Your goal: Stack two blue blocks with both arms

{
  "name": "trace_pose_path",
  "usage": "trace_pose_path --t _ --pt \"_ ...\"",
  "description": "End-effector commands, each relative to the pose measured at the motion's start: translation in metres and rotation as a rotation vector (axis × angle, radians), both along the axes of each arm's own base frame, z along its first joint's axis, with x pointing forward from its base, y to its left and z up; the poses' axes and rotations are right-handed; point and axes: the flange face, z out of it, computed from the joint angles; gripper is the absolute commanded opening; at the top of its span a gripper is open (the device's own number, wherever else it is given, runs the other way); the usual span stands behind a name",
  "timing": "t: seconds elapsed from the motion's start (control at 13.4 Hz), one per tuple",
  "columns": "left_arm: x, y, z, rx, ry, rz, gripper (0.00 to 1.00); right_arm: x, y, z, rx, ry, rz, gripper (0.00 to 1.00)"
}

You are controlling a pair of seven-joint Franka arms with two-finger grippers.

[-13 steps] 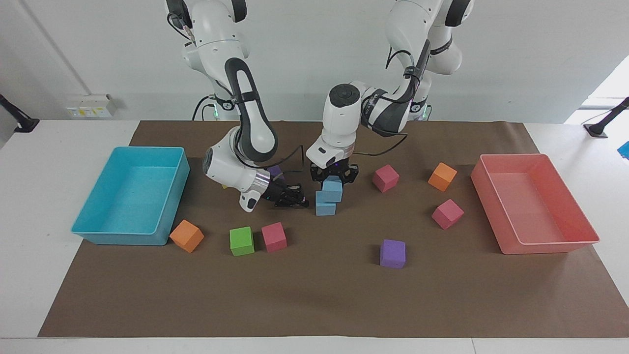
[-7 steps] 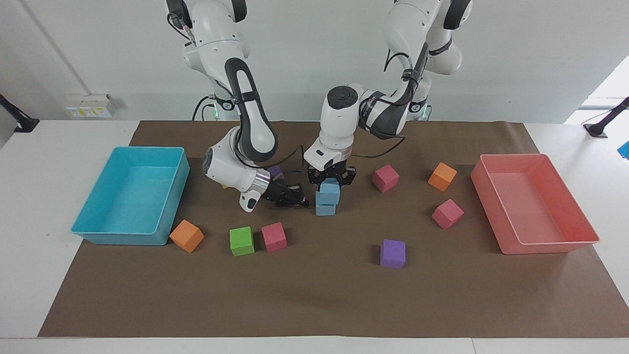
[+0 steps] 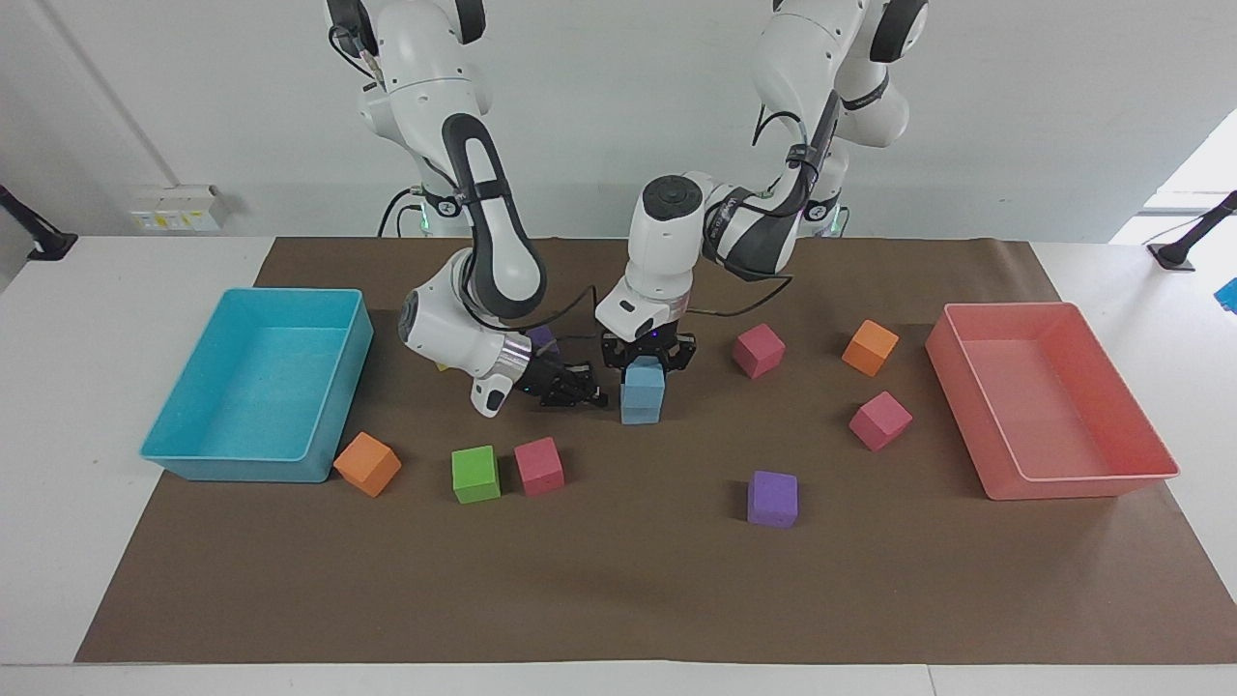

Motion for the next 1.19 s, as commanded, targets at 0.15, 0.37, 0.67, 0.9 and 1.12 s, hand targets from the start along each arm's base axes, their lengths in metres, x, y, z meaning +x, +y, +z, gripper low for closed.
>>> trace_pose_path --t 0.15,0.37,0.67,0.9,1.12 --pt "-0.0071 -0.0092 -0.0016 0.010 0.024 0.033 0.00 -0.0019 -0.0005 0.0021 0.013 -0.015 -0.017 0.00" --pt "-0.0111 -0.0114 -0.0047 0.014 0.031 0.054 0.00 -0.0019 -0.0005 0.0021 0.013 -0.015 -0.017 0.00" --pt "-0.0129 -0.0112 -0.0063 0.019 0.037 0.054 0.00 -0.0019 -0.0005 0.0021 0.013 -0.017 -0.015 0.00" --pt "-0.0133 -0.0108 -0.0046 0.027 0.042 0.056 0.00 -0.0019 -0.0005 0.0021 0.013 -0.017 -0.015 0.00" --pt "-0.0123 -0.0101 -0.0039 0.028 0.039 0.062 0.00 -0.0019 -0.0005 0.0021 0.013 -0.017 -0.015 0.00"
